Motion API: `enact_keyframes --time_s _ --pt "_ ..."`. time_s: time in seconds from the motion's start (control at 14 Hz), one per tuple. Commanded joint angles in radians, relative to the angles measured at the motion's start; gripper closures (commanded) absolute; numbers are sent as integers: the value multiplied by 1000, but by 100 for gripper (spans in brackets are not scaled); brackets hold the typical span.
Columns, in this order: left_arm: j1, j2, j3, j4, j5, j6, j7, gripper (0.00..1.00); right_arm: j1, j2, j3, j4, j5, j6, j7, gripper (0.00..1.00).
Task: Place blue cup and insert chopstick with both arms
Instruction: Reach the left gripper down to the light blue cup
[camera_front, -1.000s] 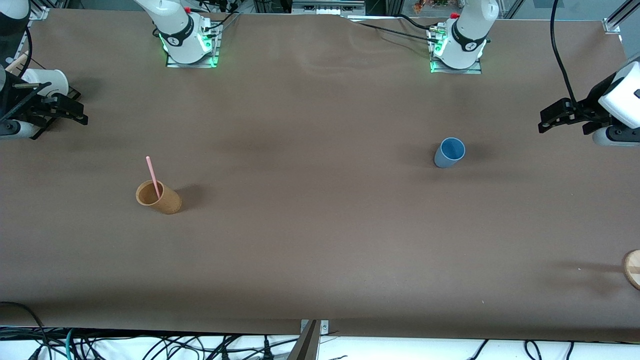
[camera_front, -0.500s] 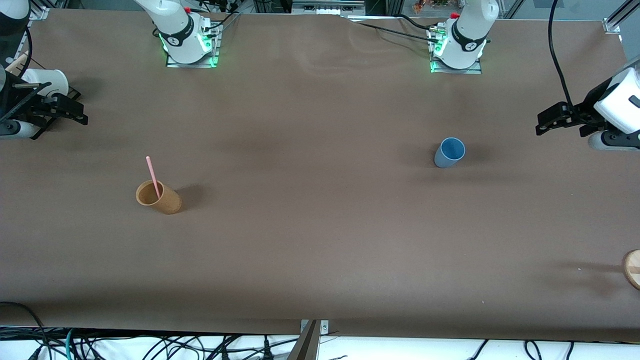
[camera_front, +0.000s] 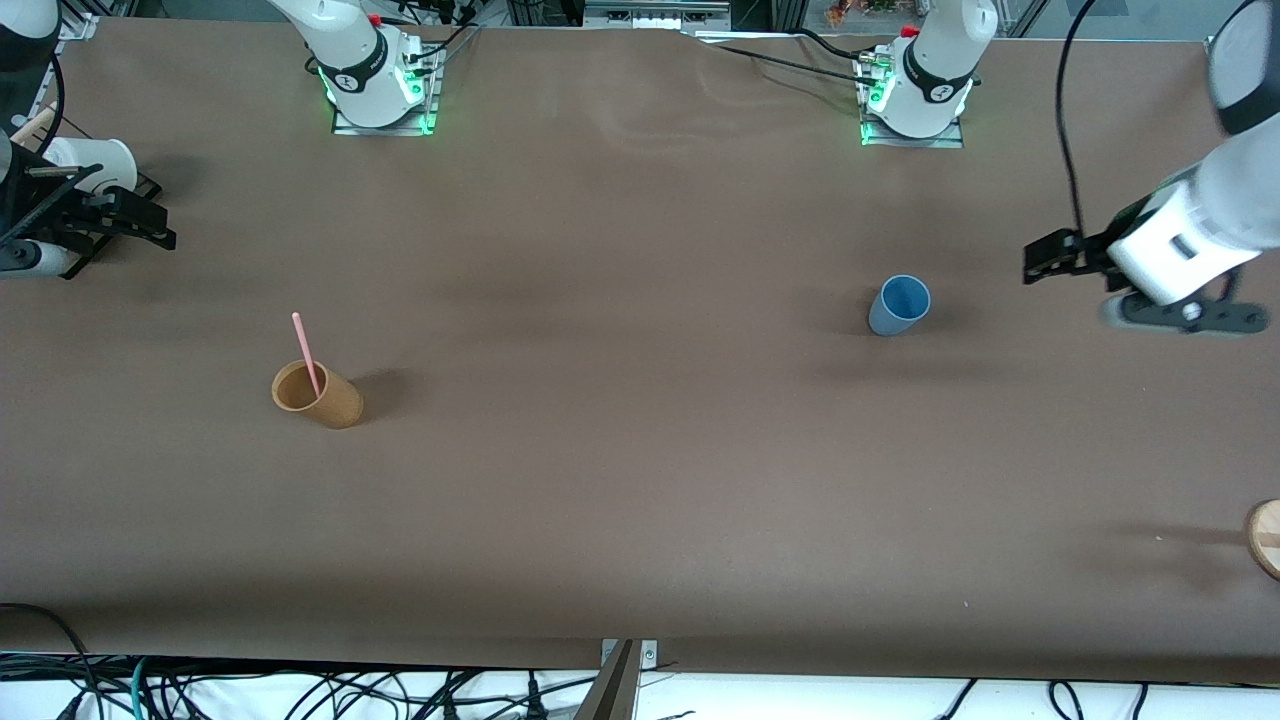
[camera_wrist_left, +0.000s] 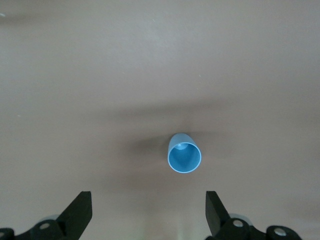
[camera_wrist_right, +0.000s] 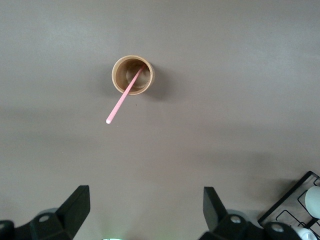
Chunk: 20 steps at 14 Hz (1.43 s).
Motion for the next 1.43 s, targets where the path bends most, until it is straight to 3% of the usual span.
enact_keyframes --time_s 0.0,0.43,0.71,1.36 --pt "2 30 -3 -28 -10 -17 -2 0 -8 7 6 22 8 -20 13 0" --pt "15 -38 -3 -428 -12 381 4 0 -11 12 6 22 8 -22 8 0" --pt "18 -93 2 -620 -12 544 4 0 -9 12 6 22 8 -20 8 0" --pt "18 -125 3 -853 -18 791 0 0 -9 14 6 22 6 -20 7 0"
